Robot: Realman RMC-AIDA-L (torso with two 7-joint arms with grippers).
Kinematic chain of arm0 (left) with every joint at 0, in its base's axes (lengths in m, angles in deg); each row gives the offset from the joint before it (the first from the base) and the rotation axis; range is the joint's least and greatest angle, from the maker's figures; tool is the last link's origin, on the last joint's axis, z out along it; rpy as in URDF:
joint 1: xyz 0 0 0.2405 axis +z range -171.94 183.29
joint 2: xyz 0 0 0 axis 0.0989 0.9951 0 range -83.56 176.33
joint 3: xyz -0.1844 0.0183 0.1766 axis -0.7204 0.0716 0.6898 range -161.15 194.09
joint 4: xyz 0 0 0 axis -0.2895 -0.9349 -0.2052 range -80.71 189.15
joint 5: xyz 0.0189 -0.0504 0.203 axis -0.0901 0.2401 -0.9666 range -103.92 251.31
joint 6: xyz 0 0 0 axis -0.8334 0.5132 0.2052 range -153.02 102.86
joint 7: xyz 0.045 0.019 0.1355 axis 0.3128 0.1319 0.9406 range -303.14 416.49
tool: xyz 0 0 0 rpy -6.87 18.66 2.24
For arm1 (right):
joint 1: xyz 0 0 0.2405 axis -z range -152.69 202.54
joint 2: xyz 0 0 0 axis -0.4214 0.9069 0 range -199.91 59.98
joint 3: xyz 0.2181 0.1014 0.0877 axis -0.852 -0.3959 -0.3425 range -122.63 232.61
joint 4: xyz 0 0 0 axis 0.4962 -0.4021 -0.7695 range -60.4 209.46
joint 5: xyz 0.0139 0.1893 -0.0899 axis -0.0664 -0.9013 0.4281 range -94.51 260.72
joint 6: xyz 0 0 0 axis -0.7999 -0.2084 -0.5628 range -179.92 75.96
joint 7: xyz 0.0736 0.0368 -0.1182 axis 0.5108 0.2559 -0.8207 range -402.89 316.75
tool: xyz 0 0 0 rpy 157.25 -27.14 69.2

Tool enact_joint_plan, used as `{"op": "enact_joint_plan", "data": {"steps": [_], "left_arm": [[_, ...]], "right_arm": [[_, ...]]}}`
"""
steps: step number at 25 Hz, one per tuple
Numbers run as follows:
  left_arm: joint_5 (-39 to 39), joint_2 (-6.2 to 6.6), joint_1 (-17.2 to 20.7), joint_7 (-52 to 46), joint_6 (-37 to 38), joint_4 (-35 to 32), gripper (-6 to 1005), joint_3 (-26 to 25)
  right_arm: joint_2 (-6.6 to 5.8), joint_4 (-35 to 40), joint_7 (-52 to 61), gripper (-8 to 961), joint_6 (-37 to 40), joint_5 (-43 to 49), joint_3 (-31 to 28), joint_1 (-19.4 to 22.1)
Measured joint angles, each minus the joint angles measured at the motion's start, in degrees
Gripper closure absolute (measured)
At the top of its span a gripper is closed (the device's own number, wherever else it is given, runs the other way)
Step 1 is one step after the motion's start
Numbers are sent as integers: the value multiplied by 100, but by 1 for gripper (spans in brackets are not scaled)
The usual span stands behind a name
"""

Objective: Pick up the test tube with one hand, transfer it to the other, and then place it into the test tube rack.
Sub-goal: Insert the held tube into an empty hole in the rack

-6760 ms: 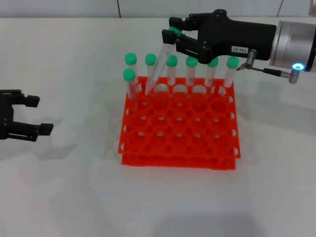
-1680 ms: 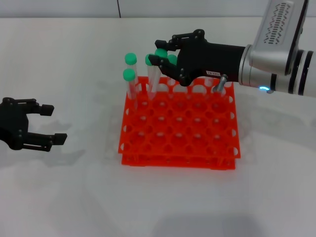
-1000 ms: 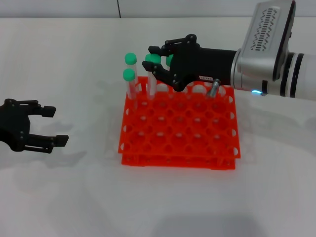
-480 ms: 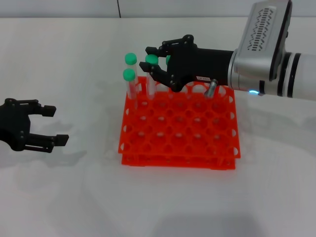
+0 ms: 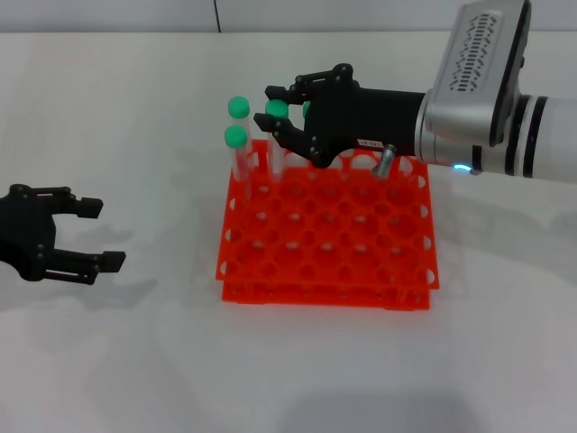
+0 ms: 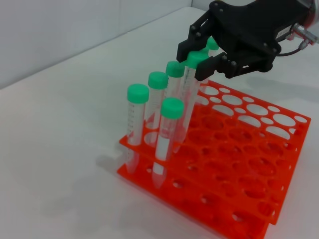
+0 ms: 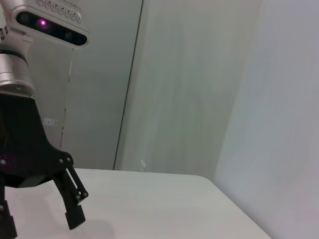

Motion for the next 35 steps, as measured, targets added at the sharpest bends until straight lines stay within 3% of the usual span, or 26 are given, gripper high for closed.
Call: {"op": "enact_joint_plan", "data": {"steps": [35], "left_arm": [[-180,-26,-14,62,-11,123,124,27]], "right_arm": [[0,-63,96,678,-305,-8,265,-90]]}}
